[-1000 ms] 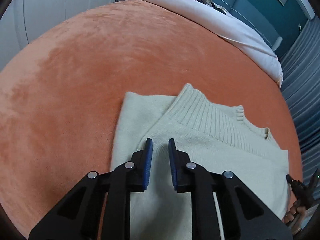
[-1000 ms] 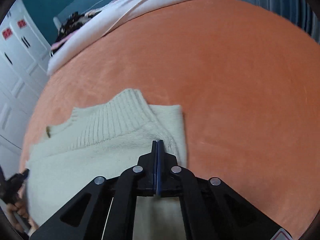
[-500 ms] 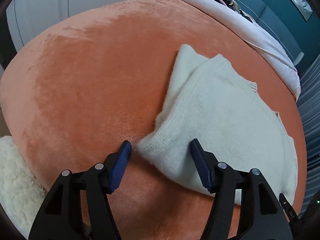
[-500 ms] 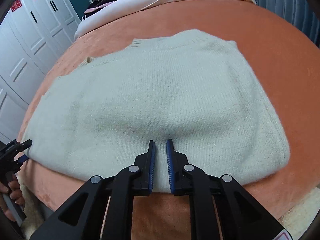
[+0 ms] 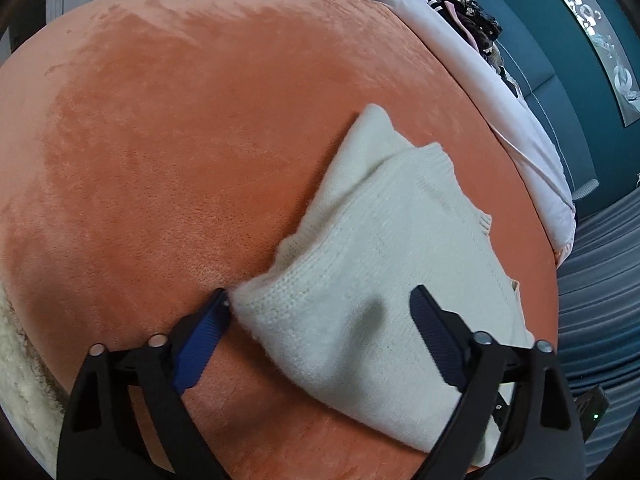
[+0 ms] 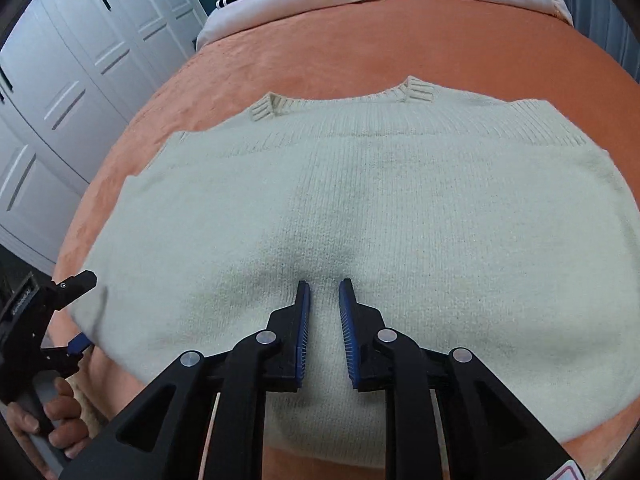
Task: Fold small clothes
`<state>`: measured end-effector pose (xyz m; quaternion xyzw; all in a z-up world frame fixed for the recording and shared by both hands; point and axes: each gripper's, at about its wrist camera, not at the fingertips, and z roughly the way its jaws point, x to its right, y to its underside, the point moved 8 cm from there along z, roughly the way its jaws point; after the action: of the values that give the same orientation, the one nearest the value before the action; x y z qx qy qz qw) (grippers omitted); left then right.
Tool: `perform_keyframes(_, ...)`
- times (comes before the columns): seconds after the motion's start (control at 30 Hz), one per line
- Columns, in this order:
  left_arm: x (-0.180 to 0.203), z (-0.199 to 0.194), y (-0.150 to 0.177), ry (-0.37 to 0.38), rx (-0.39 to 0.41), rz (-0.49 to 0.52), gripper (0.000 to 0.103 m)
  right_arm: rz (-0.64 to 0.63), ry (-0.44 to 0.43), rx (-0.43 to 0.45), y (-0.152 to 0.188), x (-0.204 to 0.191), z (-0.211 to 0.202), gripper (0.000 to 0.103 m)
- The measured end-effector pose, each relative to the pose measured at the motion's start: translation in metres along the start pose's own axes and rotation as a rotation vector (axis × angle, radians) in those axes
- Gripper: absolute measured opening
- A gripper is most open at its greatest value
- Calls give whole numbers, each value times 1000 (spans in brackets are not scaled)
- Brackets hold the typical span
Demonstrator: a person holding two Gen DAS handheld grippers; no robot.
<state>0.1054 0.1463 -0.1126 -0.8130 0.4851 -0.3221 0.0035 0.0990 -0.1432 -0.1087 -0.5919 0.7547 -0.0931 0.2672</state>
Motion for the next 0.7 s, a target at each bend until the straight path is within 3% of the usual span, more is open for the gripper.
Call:
perform_keyframes(0.03, 3, 3, 0, 26, -25, -12, 48, 22, -14, -4, 0, 2, 1, 18)
perform_keyframes(0.17, 10, -7, -4, 83, -20, -54, 15, 52, -62, -19, 2, 13, 1, 15)
perform_keyframes(0.23, 37, -30, -7, 114, 37, 22, 11, 65, -82, -15, 3, 16, 1, 15)
perform_keyframes(0.33, 107, -73, -2, 185, 121, 208, 10, 115, -114, -1, -3, 21, -13, 17)
perform_keyframes(0.47, 211, -106, 44, 287, 159, 489, 10, 189, -154, 113, 4, 55, -69, 21)
perform_keyframes(0.57, 268, -97, 105, 341, 105, 650, 10, 259, -130, 155, 24, 104, -104, 26)
perform_keyframes(0.7, 289, -41, 196, 280, -44, 857, 11, 307, -27, 145, 54, 162, -123, 34)
